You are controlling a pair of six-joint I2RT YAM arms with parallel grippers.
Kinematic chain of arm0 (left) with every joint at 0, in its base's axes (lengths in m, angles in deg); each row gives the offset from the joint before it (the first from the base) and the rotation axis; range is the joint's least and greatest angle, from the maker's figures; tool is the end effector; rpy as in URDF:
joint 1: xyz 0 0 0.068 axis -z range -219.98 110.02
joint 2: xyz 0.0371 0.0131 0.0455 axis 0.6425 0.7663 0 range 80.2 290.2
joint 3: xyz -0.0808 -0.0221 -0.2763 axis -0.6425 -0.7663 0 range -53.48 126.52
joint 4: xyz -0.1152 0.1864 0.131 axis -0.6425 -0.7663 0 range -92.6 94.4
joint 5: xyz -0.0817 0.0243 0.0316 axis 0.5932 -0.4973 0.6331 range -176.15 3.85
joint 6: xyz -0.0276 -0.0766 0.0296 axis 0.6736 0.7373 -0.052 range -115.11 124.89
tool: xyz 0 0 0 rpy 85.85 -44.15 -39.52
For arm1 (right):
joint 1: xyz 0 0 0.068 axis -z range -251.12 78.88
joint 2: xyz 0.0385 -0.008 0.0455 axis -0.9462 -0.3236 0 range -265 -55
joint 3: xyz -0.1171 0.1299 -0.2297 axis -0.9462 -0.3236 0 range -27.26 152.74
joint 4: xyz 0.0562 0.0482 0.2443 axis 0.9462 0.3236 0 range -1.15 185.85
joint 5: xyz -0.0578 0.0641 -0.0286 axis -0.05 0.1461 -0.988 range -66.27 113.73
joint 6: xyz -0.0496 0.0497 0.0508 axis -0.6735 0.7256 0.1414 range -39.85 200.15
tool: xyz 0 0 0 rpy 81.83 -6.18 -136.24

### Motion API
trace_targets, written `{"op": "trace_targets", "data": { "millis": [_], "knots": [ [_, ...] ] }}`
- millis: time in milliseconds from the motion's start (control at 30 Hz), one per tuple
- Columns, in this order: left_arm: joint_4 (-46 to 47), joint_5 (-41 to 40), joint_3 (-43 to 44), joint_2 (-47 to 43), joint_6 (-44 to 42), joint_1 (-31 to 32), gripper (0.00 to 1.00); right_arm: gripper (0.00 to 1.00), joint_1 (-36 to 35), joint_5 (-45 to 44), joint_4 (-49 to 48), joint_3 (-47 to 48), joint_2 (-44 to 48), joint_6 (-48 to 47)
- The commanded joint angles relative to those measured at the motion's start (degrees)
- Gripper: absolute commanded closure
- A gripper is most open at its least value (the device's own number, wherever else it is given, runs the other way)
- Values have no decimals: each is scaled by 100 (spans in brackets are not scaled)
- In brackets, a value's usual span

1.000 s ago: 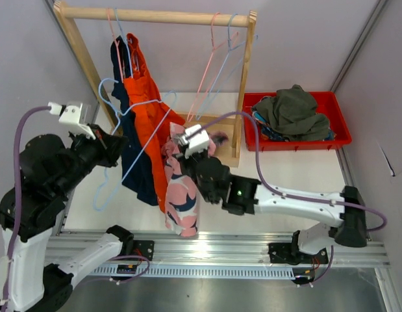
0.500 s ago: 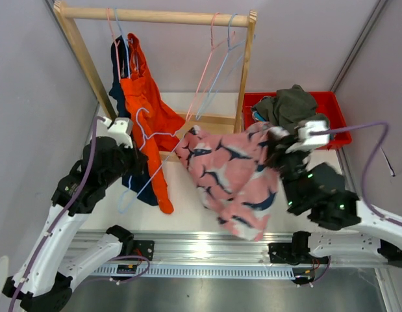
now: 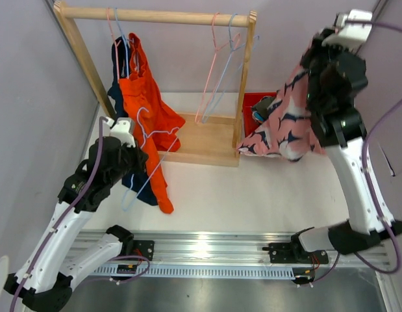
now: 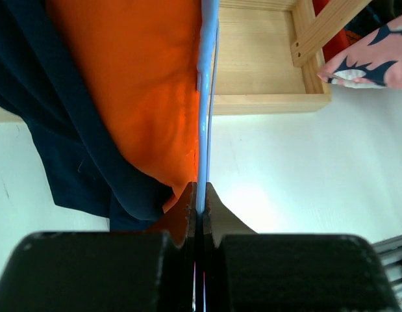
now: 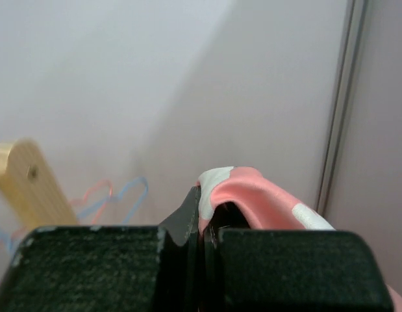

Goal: Remove the shorts from the hanger

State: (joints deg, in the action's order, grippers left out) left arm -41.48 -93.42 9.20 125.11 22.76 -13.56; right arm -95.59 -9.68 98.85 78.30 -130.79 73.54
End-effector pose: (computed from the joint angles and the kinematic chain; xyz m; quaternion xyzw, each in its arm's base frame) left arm 0.1498 -0.0636 0.3707 0.0313 0.8560 -0.1431 0.4958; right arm 0.2524 0.0684 0.6025 0.0790 0.5938 -0.0418 0.7996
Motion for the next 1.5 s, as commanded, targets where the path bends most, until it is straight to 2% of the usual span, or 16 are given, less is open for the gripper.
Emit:
{"op": "trace_targets", "data": {
  "millis": [0,133,233,367,433,600,633,667,767,900,933,967,1000,1033,1233,1467],
  "knots": [
    [308,-205,227,150,-134,22,100,100,661,1090,98,1543,-856,160],
    [361,-257,516,413,-222,22,100,100,1303,1406,441,3004,-1973,388],
    [414,-232,710,589,-231,22,100,100,1629,1495,293,2797,-2282,634],
    [546,-126,1018,853,-178,30,100,100,1849,1627,-515,1138,-2037,1187],
    [546,-100,1351,1089,-187,22,100,100,1893,1662,-918,16,-1958,1381],
    [458,-73,2283,1696,-196,30,100,100,1902,1636,-1631,-2062,-1677,2249],
    [441,-90,2380,1897,-205,30,100,100,1902,1671,-1972,-2744,-1632,2365],
    [432,-108,2799,1995,-213,30,100,100,1902,1680,-2115,-3029,-1632,2462],
    [370,-187,3355,2424,-292,30,100,100,1911,1776,-2371,-3689,-1886,2717],
    [221,-240,4381,2962,-389,30,100,98,2025,2241,-1943,-3709,-2466,2841],
    [221,-231,4507,3050,-407,30,100,83,2069,2399,-1845,-3666,-2537,2876],
    [212,-240,4612,3251,-424,30,100,38,2130,2635,-1800,-3717,-2598,2963],
    [195,-240,5014,3366,-451,30,100,16,2139,2646,-1817,-3796,-2564,2990],
    [168,-240,5174,3489,-451,39,100,1,2148,2646,-1878,-3901,-2503,3016],
    [18,-21,6710,4559,-460,145,100,1,2139,2769,-2002,-4823,-1633,3139],
    [502,191,7250,5475,-346,259,100,1,1955,3147,-2020,-5958,-298,3342]
  ]
}}
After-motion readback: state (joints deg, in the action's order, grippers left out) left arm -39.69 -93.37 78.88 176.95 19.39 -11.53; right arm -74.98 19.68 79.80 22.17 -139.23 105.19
